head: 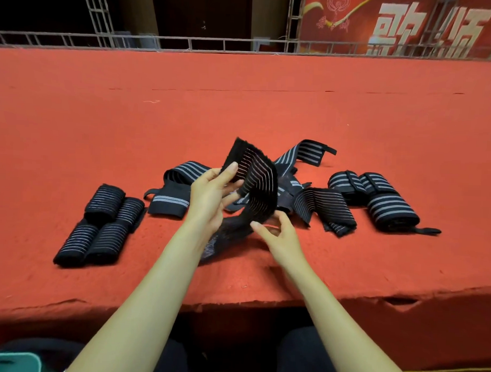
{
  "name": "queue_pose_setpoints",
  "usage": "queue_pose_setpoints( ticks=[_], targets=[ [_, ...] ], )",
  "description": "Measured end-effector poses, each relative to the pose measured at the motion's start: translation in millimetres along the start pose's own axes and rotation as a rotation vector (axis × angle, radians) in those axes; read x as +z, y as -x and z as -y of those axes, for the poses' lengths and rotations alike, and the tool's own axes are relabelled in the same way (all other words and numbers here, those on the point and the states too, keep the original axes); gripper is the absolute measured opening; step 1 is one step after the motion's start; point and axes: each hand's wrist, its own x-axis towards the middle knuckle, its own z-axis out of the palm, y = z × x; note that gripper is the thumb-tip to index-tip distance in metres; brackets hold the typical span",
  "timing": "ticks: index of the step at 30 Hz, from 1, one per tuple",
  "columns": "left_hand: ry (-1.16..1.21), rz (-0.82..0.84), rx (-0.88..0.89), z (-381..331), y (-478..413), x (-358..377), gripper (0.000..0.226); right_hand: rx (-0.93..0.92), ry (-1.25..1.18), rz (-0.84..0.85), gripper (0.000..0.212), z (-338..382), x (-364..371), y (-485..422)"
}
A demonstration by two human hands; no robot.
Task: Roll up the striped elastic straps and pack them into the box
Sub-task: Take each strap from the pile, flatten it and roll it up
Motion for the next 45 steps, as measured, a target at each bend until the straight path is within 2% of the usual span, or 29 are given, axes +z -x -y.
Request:
queue_pose_setpoints(
  ticks=[2,5,7,9,12,14,16,18,20,23,28,32,34,36,38,40,42,45],
  targets=[
    [0.046,-0.005,-0.020,2.0,3.3,0.1,0.020,0.038,-0.050,-0.049,0.024,1.5,4.7,-6.6],
    [0.092,-0.015,-0.014,-1.5,7.7,-1.8,0.022,0.055,-0.011,-0.078,0.007,0.1,11.5,-16.3],
    [0.073,-0.070,-0.005,-6.6,7.5,-10.3,0.022,0.072,-0.079,-0.105,0.015,-2.8,6.3,-20.4],
    [-0.049,-0.149,0.023,-8.8,3.5,-29.6,0.017,0.086,-0.160,-0.117,0.017,0.6,-10.1,-23.4],
    [-0.407,-0.286,0.108,-1.0,0.2,-73.7,0.012,0.123,-0.176,-0.049,0.006,17.6,-47.3,-24.7],
    [-0.684,-0.344,0.161,9.3,5.9,-99.6,0.011,0.136,-0.022,0.084,0.004,28.8,-71.6,-25.6],
    [-0.946,-0.387,0.157,23.6,17.0,-117.1,0.014,0.084,0.325,0.168,0.014,32.5,-88.4,-32.0],
    [-1.216,-0.373,0.081,40.0,28.4,-128.1,0.015,0.015,0.666,0.204,0.019,30.1,-91.3,-38.2],
    [-1.398,-0.339,0.017,54.3,38.7,-134.0,0.013,-0.016,0.880,0.216,0.021,22.4,-84.9,-38.6],
    [-1.484,-0.374,0.067,64.0,49.9,-135.1,0.015,-0.007,0.972,0.207,0.026,12.5,-76.8,-30.1],
    [-1.533,-0.426,0.073,62.6,55.1,-133.7,0.038,-0.047,1.199,0.206,0.045,3.5,-80.0,-18.7],
    [-1.563,-0.419,-0.007,63.9,58.0,-133.1,0.049,-0.059,1.185,0.170,0.069,-1.1,-85.9,-16.6],
    [-1.607,-0.446,0.029,67.7,60.3,-130.9,0.064,-0.052,1.241,0.140,0.074,-1.0,-89.4,-17.9],
    [-1.673,-0.408,0.199,76.3,61.7,-124.1,0.078,-0.052,1.354,0.116,0.074,0.3,-93.0,-20.8],
    [-1.690,-0.280,0.354,84.8,63.1,-111.6,0.079,-0.075,1.421,0.052,0.070,4.3,-97.2,-24.2],
    [-1.597,-0.109,0.378,92.4,64.2,-96.6,0.063,-0.116,1.484,-0.019,0.065,7.9,-101.2,-24.8],
    [-1.457,0.023,0.304,99.9,66.1,-82.5,0.044,-0.146,1.551,-0.066,0.055,8.0,-103.0,-21.3],
    [-1.407,0.155,0.380,113.3,64.7,-64.6,0.026,-0.182,1.495,-0.013,0.041,3.6,-100.1,-12.4]
  ],
)
